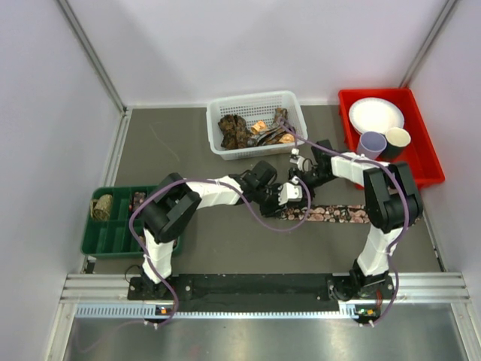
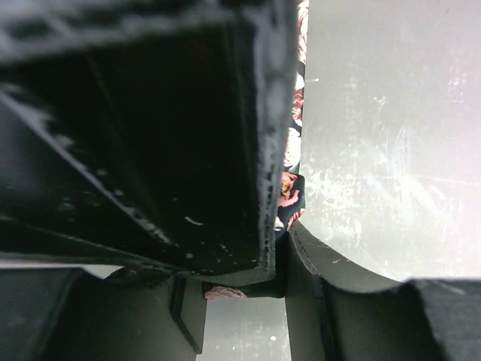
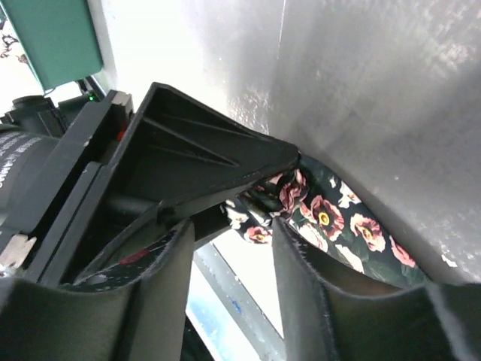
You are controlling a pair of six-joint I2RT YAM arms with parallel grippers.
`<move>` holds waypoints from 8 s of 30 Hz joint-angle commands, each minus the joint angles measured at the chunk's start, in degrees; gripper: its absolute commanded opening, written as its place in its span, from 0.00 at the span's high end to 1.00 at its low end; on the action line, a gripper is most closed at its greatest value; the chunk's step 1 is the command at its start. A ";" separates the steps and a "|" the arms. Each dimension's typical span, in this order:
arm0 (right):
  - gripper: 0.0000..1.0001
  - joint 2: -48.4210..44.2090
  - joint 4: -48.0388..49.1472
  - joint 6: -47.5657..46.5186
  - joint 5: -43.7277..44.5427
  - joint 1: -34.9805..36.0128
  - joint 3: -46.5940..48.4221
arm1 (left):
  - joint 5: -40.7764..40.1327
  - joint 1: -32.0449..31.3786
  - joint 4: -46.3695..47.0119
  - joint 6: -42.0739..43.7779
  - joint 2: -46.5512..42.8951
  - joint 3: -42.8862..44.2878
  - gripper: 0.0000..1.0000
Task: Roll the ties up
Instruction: Roll the tie at the center of the board.
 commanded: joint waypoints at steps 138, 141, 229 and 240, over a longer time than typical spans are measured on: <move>1.00 6.63 4.15 3.40 7.10 1.65 1.79 | -13.44 -0.86 -10.51 0.49 7.59 1.27 0.73; 1.00 7.16 2.65 1.29 10.96 1.65 2.15 | -12.65 -0.77 -11.30 -1.35 7.94 1.97 0.61; 0.87 9.36 -9.04 -10.49 28.90 1.65 6.10 | 7.49 6.79 34.86 -21.49 -2.34 -19.65 0.78; 0.70 1.02 -11.67 -14.19 10.64 0.08 7.34 | -0.15 3.99 7.95 -8.39 -1.90 -17.36 0.87</move>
